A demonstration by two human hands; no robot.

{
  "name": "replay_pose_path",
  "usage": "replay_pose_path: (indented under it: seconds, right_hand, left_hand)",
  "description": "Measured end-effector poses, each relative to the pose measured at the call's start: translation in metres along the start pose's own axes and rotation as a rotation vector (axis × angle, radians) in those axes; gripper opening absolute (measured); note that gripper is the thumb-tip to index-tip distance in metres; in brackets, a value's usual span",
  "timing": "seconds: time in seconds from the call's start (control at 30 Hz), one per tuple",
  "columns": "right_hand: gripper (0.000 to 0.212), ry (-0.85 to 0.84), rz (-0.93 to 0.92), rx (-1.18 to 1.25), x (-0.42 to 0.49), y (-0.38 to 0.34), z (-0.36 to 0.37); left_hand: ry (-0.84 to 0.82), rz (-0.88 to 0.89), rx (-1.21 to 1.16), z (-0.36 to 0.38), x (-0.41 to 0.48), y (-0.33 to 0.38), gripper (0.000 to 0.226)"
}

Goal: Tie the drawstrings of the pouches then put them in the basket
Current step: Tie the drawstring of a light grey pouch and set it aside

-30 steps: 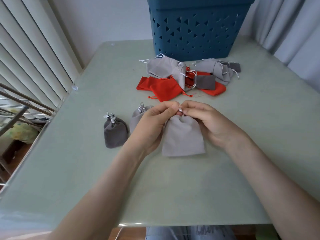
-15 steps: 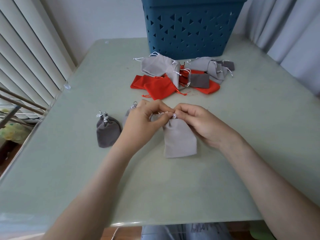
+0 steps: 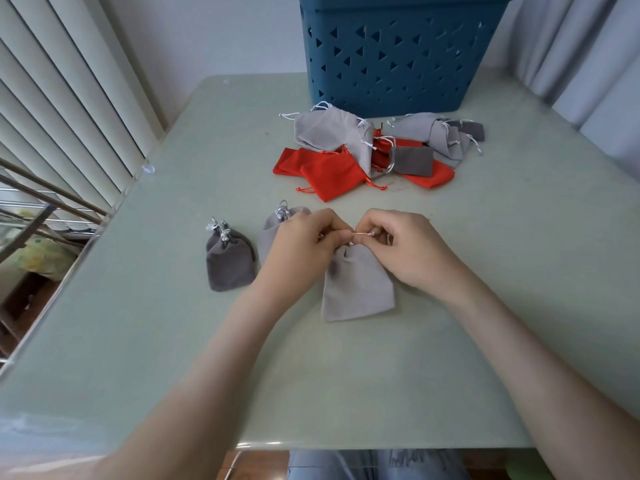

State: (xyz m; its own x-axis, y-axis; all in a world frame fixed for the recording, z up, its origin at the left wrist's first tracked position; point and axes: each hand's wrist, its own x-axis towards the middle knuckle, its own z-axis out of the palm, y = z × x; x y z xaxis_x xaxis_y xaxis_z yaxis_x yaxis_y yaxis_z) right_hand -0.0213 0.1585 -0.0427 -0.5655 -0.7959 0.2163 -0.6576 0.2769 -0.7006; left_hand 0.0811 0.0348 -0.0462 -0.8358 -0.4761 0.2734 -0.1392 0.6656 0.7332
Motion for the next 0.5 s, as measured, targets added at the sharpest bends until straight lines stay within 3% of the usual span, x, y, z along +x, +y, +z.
replay_pose_path:
  seconds: [0.23,0.37,0.5]
  right_hand:
    - [0.010,0.109,-0.152,-0.150,0.002,0.006,0.007]
    - [0.011,0.141,-0.133,-0.079,0.004,0.002,0.008]
    - [0.025,0.057,0.044,0.174,0.003,0.001,0.005]
  left_hand:
    - [-0.064,0.033,0.142,0.003,0.003,-0.001,0.006]
    - [0.124,0.188,0.256,0.011,0.001,-0.002,0.013]
    - [0.257,0.370,0.357,0.015,-0.001,-0.002,0.018]
